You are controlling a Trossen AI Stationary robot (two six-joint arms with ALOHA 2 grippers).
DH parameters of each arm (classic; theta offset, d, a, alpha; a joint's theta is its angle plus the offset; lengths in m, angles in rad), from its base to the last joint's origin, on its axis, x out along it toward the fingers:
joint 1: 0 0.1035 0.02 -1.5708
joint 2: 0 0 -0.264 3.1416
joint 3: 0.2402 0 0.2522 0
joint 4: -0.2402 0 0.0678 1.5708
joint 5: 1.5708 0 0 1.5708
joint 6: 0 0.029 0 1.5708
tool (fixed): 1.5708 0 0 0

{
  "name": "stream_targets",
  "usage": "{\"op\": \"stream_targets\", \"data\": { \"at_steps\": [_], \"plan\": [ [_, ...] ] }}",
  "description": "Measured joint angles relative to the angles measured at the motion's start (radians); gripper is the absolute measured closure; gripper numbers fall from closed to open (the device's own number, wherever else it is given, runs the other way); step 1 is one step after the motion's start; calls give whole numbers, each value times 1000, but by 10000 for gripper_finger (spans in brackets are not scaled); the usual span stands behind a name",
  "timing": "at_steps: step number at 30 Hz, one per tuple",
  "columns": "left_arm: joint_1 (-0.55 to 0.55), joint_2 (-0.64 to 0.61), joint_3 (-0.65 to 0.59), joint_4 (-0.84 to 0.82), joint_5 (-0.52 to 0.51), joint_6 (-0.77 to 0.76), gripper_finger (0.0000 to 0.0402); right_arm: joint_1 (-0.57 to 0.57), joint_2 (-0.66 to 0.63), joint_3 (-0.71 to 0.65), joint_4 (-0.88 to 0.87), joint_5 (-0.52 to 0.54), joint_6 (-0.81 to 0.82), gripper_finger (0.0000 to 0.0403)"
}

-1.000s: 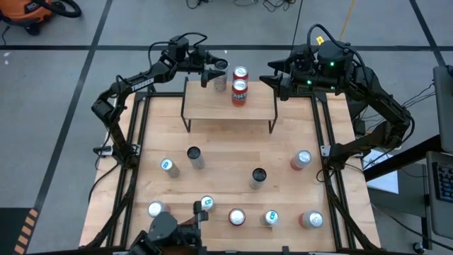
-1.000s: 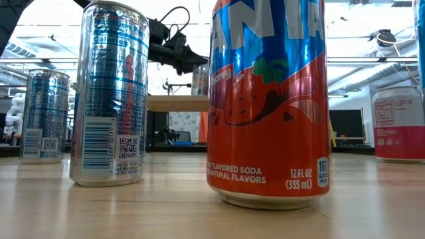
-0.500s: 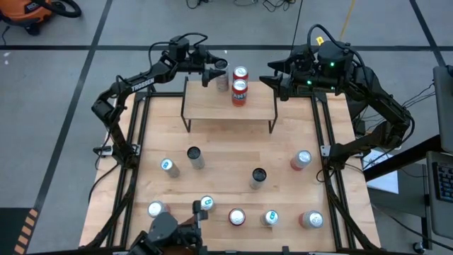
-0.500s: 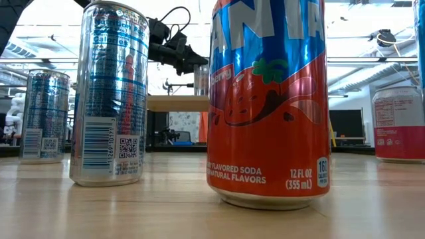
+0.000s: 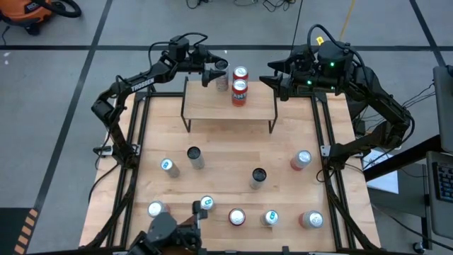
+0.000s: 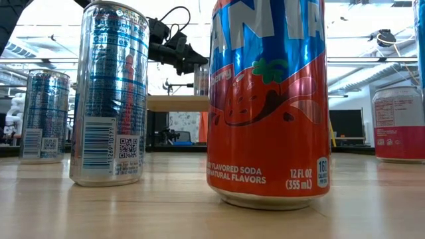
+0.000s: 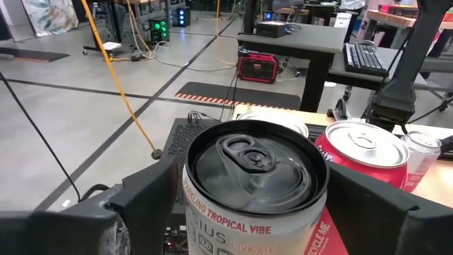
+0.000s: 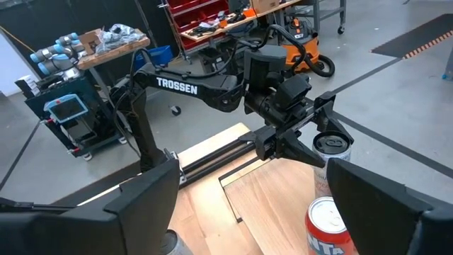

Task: Place canned beverage on shelf
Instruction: Put the top right white and yellow soda can on the shelf, then put the orange soda can aligned with the other orange soda cans on the shelf

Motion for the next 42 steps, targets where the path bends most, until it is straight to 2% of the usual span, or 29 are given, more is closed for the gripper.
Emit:
{"op": "stream_targets", "data": {
  "at_steps": [7, 20, 28, 35, 42],
  "plan": [
    [0, 0, 0, 1, -5, -50, 69, 0, 0, 0, 0, 0, -1, 69],
    [0, -41, 1, -1, -31, -52, 69, 0, 0, 0, 0, 0, -4, 69],
    [0, -81, 1, -25, -86, -53, 69, 0, 0, 0, 0, 0, -11, 69],
    [-20, -224, 1, -185, -239, -79, 69, 0, 0, 0, 0, 0, -17, 69],
    [-150, -446, 1, -443, -367, -130, 70, 0, 0, 0, -23, 0, -38, 69]
  ]
}}
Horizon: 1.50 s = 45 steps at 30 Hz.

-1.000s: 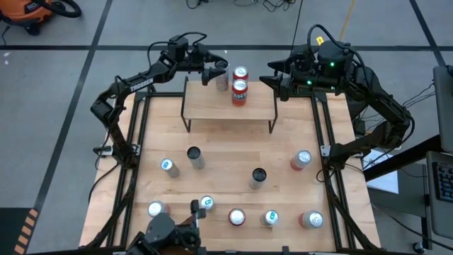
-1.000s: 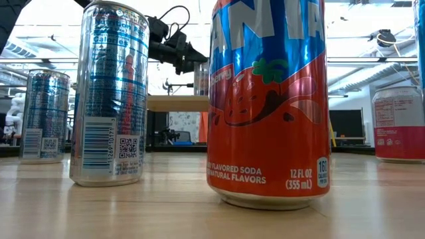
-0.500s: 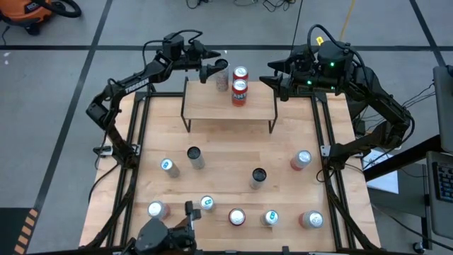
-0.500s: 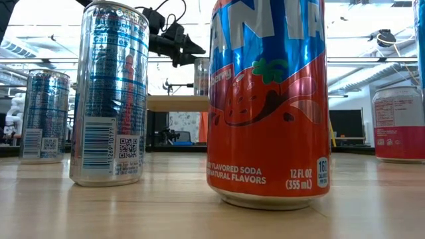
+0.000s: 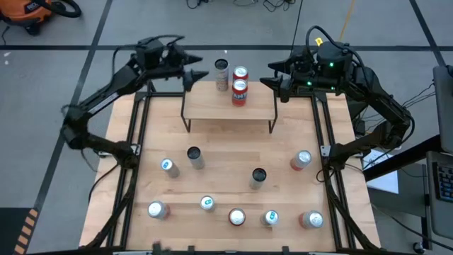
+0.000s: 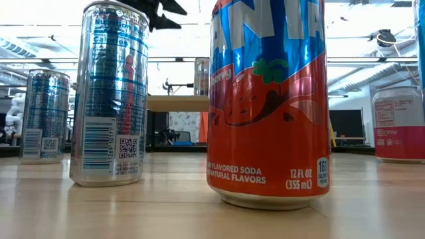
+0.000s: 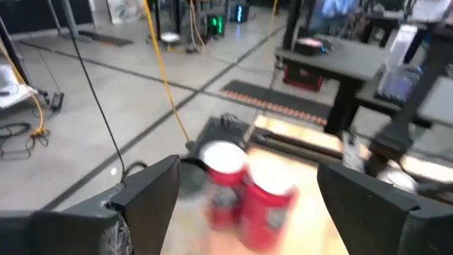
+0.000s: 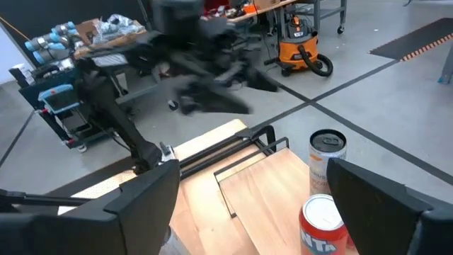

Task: Place canned beverage on shelf
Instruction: Put the orange soda can aligned with the other orange soda cans on the shelf

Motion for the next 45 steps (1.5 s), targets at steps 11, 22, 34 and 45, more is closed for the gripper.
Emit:
{"op": "stream_targets", "data": {
  "at_steps": [11, 22, 34, 45],
  "plan": [
    [-316, -244, -1, -346, -211, -231, 71, 0, 0, 0, -38, -2, 28, 69],
    [-616, -274, -2, -512, -285, -441, 71, 52, 3, 0, -98, -4, 90, 69],
    [-813, -184, -2, -533, -490, -594, 71, 142, 3, 0, -270, -4, 164, 69],
    [-891, -74, -2, -737, -455, -883, 71, 246, 3, 0, -402, 0, 158, 69]
  ]
}}
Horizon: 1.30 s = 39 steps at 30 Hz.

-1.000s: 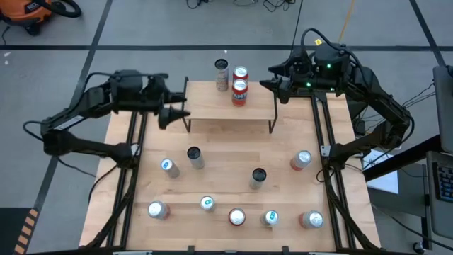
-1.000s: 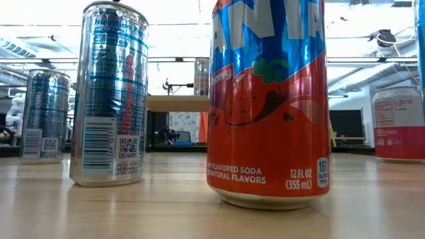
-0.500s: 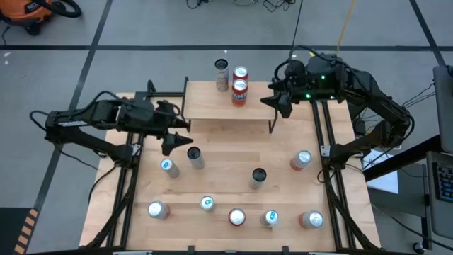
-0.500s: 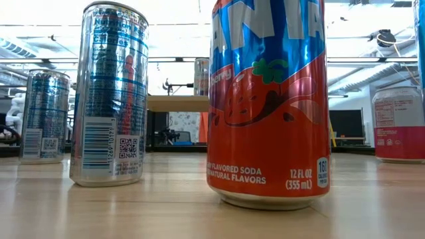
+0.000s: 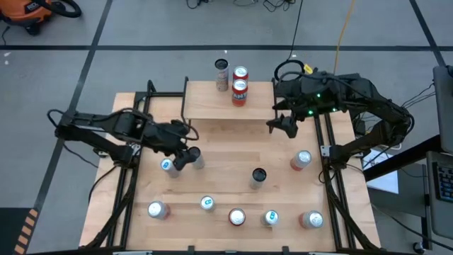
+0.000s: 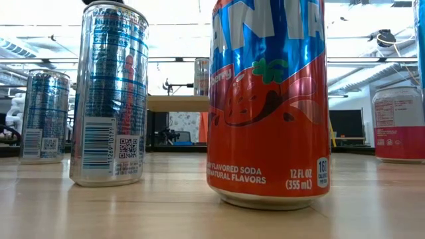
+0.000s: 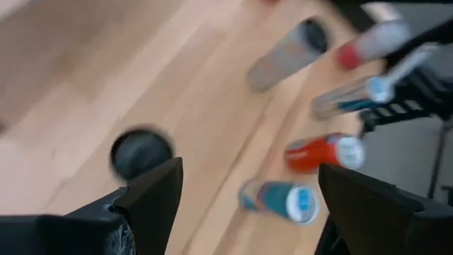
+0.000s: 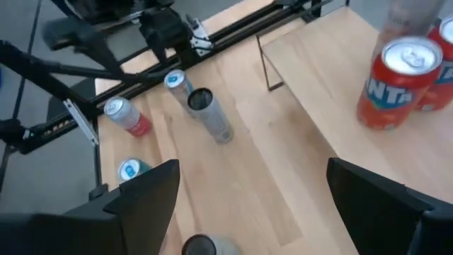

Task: Place canned beverage on shelf
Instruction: Put the orange soda can aligned with the other orange soda cans on the shelf

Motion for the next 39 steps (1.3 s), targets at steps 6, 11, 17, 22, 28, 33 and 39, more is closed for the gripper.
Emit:
{"op": "stream_targets", "data": {
  "at_steps": [6, 11, 17, 22, 28, 33, 39],
  "plan": [
    [-10, 62, 0, -83, -35, -30, 71, 44, 0, 0, -58, 2, 147, 69],
    [-4, 99, 0, -65, -10, 2, 71, 99, 12, 0, -104, 30, 291, 69],
    [-3, 111, 0, -72, -33, 58, 71, 248, 32, -1, -84, -6, 361, 69],
    [3, 109, 0, -73, -36, 73, 71, 368, 86, 0, -27, -3, 381, 69],
    [3, 107, 0, -71, -38, 72, 71, 473, 229, 0, 3, -30, 336, 69],
    [3, 107, 0, -70, -40, 74, 71, 530, 337, -1, 18, -34, 275, 69],
    [3, 107, 0, -71, -40, 75, 71, 547, 426, -1, 97, -57, 239, 69]
  ]
}}
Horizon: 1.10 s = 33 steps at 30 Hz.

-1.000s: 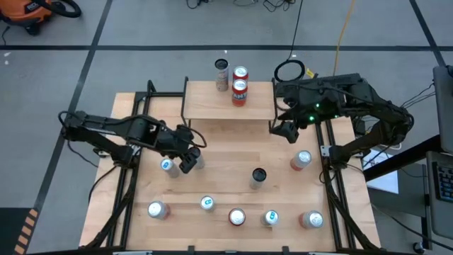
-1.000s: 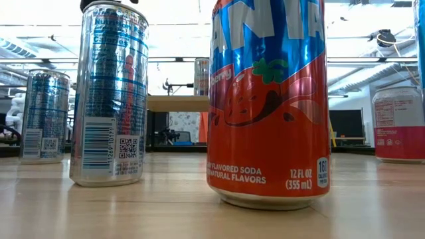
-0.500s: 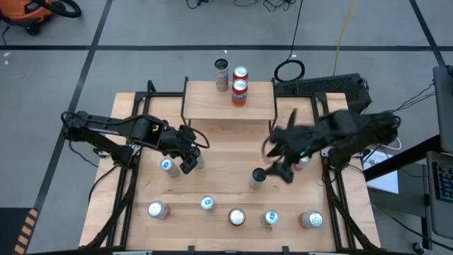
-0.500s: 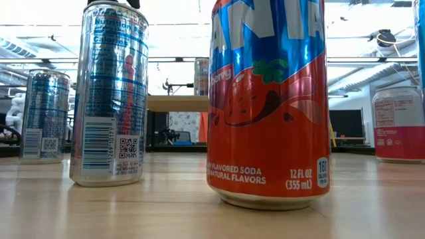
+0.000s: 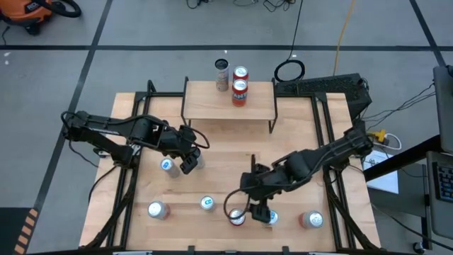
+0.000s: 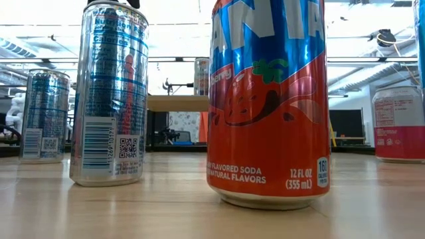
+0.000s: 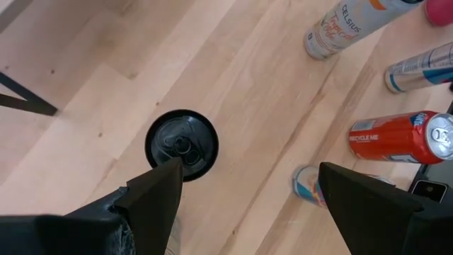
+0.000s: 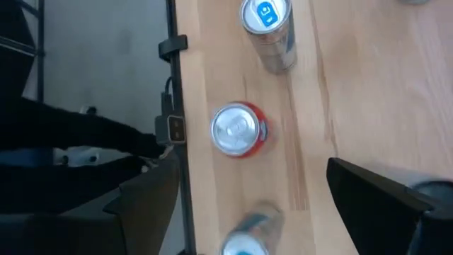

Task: Place canned beverage on shelf
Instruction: Put the orange soda can aligned with the other orange soda cans on the shelf

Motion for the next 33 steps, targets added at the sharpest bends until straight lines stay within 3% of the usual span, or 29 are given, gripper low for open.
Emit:
{"op": "stream_targets", "data": {
  "at_steps": [15, 25, 33],
  "plan": [
    [0, 0, 0, -1, -35, -4, 71, 27, 101, 0, 85, -48, -116, 69],
    [0, 0, 0, 1, -49, -87, 71, 28, 171, 0, 182, -50, -153, 69],
    [0, 0, 0, 0, -73, -107, 71, 33, 207, 0, 181, -47, -155, 21]
  ]
}}
